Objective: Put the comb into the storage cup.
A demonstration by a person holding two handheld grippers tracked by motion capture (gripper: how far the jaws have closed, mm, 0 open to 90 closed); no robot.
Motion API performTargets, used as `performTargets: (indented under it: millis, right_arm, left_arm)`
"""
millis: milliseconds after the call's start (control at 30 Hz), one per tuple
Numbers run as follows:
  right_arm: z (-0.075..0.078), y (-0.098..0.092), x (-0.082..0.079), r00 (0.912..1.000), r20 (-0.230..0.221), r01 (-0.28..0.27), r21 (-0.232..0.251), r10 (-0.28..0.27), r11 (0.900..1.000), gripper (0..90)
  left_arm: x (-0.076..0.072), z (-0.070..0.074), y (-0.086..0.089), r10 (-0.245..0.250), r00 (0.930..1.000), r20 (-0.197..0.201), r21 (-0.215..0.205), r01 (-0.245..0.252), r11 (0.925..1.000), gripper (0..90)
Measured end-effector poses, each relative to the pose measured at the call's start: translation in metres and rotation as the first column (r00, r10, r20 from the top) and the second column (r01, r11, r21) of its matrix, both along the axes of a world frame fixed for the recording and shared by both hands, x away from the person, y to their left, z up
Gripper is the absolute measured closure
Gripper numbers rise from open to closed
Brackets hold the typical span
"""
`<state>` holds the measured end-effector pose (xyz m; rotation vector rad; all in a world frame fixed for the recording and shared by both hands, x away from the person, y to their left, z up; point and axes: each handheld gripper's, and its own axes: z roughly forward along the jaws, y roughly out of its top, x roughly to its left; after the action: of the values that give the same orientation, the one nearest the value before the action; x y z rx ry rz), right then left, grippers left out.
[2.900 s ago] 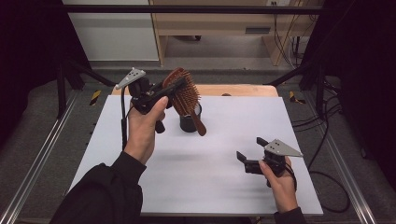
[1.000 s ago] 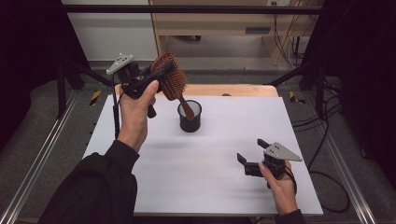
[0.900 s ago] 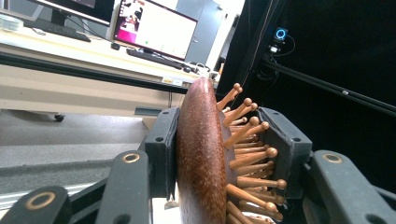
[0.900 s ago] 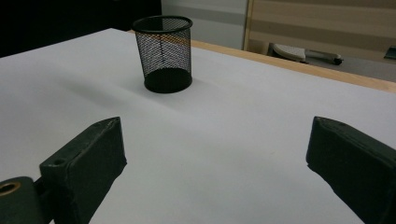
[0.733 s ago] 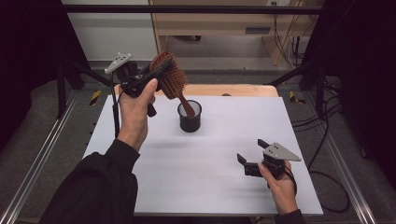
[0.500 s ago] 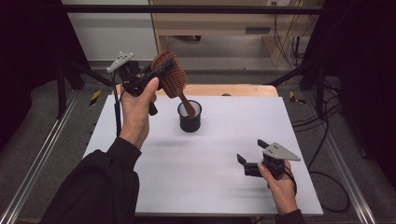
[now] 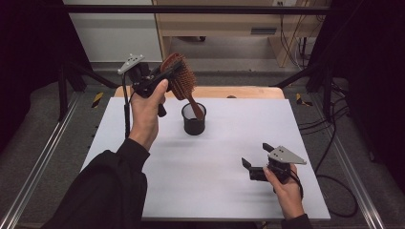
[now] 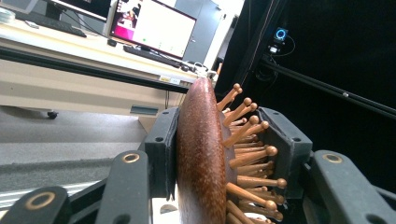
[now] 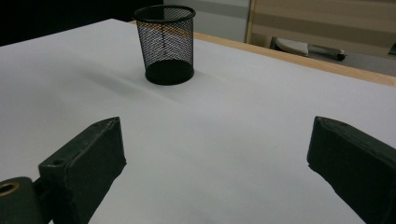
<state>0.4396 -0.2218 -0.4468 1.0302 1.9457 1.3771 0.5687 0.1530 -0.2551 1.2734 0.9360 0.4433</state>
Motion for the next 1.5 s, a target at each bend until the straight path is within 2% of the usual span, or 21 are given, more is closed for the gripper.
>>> performTargets:
  millis: [433, 800, 967, 1233, 1500]
  right_arm:
    - [-0.002, 0.000, 0.001, 0.9999, -0.013, 0.003, 0.000, -0.003, 1.000, 4.5]
    - [-0.001, -0.002, 0.001, 0.9999, -0.010, 0.000, 0.004, 0.000, 1.000, 4.5]
    - [-0.001, -0.002, 0.001, 1.0000, -0.007, -0.001, 0.003, 0.001, 1.000, 4.5]
    - [-0.001, -0.002, 0.001, 1.0000, -0.006, -0.002, 0.001, 0.002, 1.000, 4.5]
    - [-0.001, -0.001, 0.002, 1.0000, -0.007, -0.005, 0.000, 0.005, 1.000, 4.5]
  left_arm:
    - [0.017, -0.001, -0.004, 0.000, 1.0000, -0.002, -0.010, 0.000, 0.9999, 51.2]
    - [0.030, -0.002, -0.010, 0.006, 1.0000, -0.001, 0.000, -0.006, 1.0000, 51.2]
    - [0.033, -0.002, -0.011, 0.016, 0.9999, -0.002, -0.012, -0.016, 0.9998, 51.2]
    - [0.035, -0.004, -0.011, 0.021, 0.9998, -0.004, -0.006, -0.021, 0.9998, 51.2]
    - [0.036, -0.007, -0.010, 0.036, 0.9993, 0.006, 0.026, -0.036, 0.9990, 51.2]
